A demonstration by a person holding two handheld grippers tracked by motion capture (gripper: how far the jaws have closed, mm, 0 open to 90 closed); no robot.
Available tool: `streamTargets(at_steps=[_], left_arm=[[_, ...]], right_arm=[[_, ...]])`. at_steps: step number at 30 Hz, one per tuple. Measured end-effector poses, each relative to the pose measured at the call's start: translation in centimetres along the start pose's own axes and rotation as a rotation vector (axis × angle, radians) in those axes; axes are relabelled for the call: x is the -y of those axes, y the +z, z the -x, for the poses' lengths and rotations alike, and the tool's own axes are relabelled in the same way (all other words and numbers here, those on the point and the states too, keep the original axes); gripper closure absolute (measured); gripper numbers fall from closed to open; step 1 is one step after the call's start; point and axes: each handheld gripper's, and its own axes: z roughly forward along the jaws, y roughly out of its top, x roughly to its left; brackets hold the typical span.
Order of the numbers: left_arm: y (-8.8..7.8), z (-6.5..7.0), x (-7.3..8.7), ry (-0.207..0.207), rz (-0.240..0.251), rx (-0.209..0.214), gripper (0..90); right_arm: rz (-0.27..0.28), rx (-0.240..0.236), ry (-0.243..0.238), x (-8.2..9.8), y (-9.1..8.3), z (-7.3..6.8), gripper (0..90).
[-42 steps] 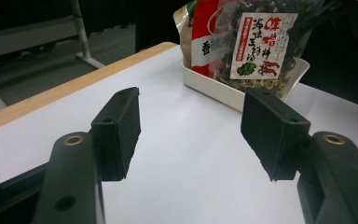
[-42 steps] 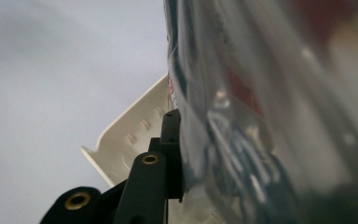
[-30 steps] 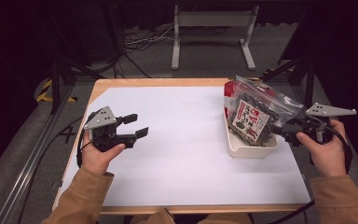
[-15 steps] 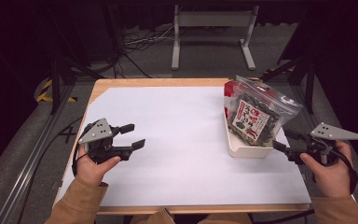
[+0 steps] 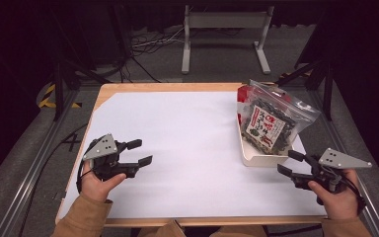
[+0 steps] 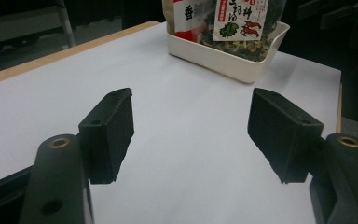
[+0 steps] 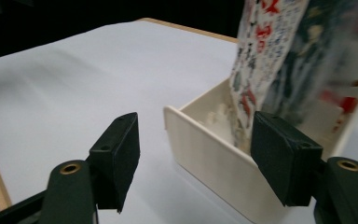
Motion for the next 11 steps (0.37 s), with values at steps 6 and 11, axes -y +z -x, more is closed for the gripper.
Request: streamTargets(at_steps=[6,11], left_arm=[[-0.2,-0.2,0.4,-0.020,0.012,-0.005,31.8],[-0.4,-0.4,0.5,-0.018,0.016,-0.013,31.8]], right_arm=[[-0.015,-0.025,-0.019,1.2,1.7,-0.6,31.7],[0.000,-0.022,-0.011,1.1,1.7,-0.5,30.8]])
